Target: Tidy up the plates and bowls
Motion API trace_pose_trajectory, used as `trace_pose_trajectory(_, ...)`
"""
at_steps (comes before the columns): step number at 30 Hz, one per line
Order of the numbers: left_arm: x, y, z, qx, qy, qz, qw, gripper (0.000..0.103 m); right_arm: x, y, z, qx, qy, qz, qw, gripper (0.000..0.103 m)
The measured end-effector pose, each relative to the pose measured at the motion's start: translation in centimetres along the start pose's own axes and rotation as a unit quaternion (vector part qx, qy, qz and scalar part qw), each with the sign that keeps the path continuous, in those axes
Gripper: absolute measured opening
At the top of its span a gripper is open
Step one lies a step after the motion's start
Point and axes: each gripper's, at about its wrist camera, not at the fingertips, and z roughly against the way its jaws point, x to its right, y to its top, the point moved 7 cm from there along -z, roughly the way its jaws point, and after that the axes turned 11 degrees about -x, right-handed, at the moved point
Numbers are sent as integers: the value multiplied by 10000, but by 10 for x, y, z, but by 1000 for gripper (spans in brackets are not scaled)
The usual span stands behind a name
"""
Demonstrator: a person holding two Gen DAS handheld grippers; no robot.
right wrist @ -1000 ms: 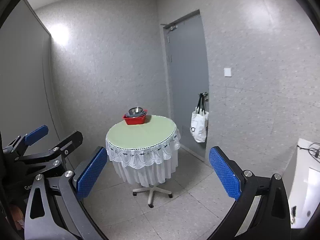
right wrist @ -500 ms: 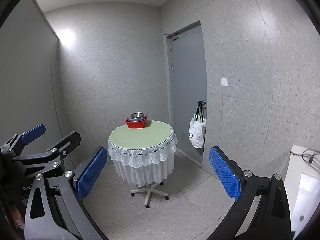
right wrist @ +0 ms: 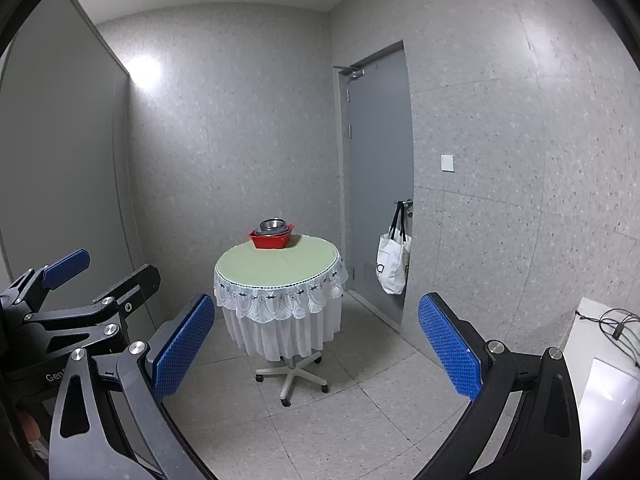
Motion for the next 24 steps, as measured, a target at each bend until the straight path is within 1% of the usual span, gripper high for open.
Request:
trace_pose_trajectory(6, 27, 2, -7, -19, 34, -11, 10000, 103, 17, -1, 1, 17, 25, -24, 10000, 103)
trace_pose_trajectory(12, 47, 5, -13, -29, 80, -16, 10000, 103, 20, -5, 1, 19, 39, -55, 10000, 103)
trace_pose_trajectory(24, 58, 4, -30, -15, 103, 14, 9999, 103, 19, -4, 2, 15, 28, -76, 10000, 103)
